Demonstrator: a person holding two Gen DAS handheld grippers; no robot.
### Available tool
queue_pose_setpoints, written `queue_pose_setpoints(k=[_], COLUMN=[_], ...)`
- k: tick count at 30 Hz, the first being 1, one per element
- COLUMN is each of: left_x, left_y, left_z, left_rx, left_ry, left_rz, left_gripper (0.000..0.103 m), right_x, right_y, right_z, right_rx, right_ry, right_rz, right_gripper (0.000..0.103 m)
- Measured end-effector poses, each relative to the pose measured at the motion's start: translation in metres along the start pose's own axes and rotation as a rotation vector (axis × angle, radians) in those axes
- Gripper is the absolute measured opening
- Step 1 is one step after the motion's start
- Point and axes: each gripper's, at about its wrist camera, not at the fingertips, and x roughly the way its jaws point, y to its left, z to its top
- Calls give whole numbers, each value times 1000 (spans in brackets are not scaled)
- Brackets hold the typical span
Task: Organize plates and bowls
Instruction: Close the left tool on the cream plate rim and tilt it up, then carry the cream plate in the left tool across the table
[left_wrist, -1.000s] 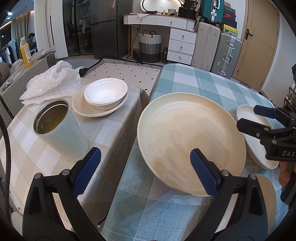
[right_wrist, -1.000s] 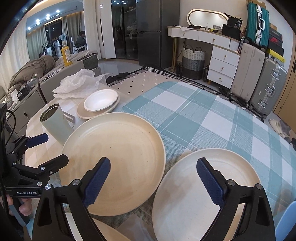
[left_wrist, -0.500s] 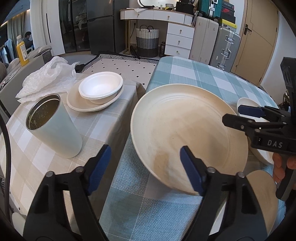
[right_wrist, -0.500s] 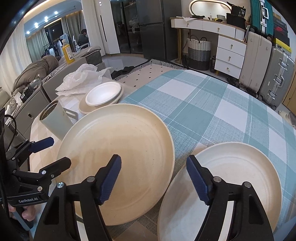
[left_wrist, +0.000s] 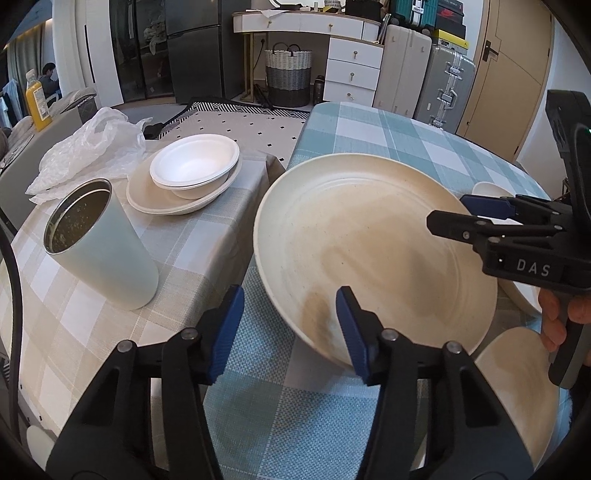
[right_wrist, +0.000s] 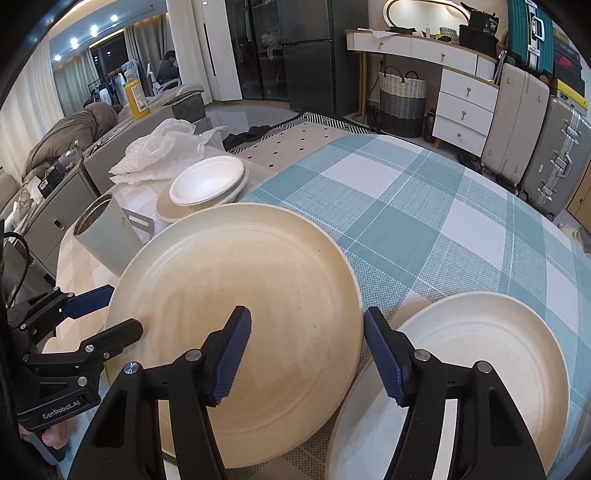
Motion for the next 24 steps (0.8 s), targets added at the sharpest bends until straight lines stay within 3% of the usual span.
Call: queue_pose_setpoints(k=[10, 19, 24], left_x=[-6, -7, -8], left_y=[7, 9, 9], left_z=[-4, -8, -9], left_rx=[-13, -14, -13], left_ry=[2, 2, 0], left_rz=[2, 26, 38], left_gripper=[41, 24, 21], right_x=[-6, -12, -13], right_y=[4, 7, 5], right_z=[-7, -15, -16], right_rx=[2, -8, -4], right_ry=[11, 27, 21], right_rz=[14, -25, -42], right_gripper=[55, 39, 29])
